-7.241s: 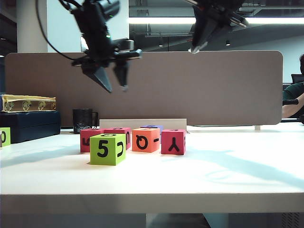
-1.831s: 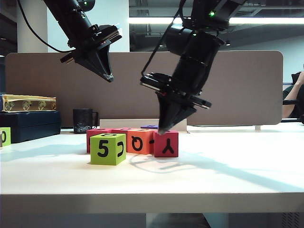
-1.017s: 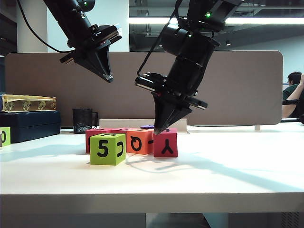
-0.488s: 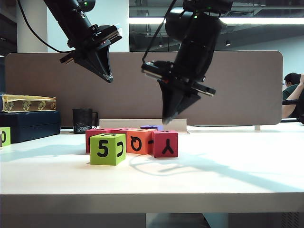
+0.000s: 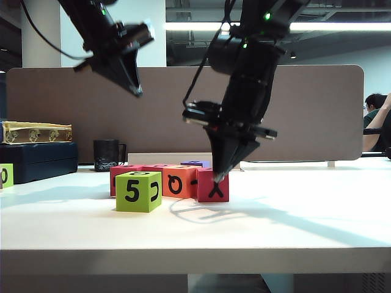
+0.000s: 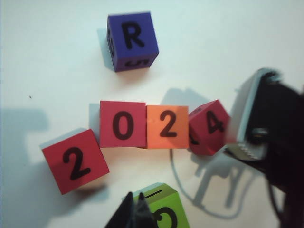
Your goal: Select the appropriate blocks from the scattered letter blocks on the table and arrange them in a row to spell out "2024".
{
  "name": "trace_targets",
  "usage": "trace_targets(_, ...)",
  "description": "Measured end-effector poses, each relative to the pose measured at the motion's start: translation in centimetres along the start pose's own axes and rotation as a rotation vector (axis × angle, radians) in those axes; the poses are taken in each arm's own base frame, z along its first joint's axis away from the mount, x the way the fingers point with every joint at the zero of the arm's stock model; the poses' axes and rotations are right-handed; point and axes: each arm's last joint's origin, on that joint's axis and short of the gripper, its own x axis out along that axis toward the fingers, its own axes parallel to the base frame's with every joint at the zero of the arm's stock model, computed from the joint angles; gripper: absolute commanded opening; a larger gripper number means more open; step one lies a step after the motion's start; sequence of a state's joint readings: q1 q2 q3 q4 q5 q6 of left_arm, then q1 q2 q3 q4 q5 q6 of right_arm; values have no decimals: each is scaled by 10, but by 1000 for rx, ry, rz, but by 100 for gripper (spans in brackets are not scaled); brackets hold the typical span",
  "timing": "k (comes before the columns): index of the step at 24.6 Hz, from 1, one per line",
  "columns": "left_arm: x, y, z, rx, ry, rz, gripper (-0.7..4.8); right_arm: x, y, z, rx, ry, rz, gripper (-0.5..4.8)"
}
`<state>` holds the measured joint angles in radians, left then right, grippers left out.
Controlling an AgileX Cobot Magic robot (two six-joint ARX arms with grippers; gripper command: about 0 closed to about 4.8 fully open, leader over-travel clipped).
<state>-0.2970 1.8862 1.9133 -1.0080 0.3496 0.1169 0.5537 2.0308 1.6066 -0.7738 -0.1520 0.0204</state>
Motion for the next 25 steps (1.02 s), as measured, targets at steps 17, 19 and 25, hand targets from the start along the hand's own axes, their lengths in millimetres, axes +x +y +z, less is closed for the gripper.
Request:
trace_targets(17,-63,-24,1,59,-156,-14,-6,21,-3,9,-11,-74,-18,-2)
trace_targets(19,-63,-24,1,58,-155,-14,-6,21,-4,11,-13,-90,-22,-1)
trace_targets(25,-63,-24,1,59,-157,-14,-6,21,-4,15,-18,-135,-43,-2)
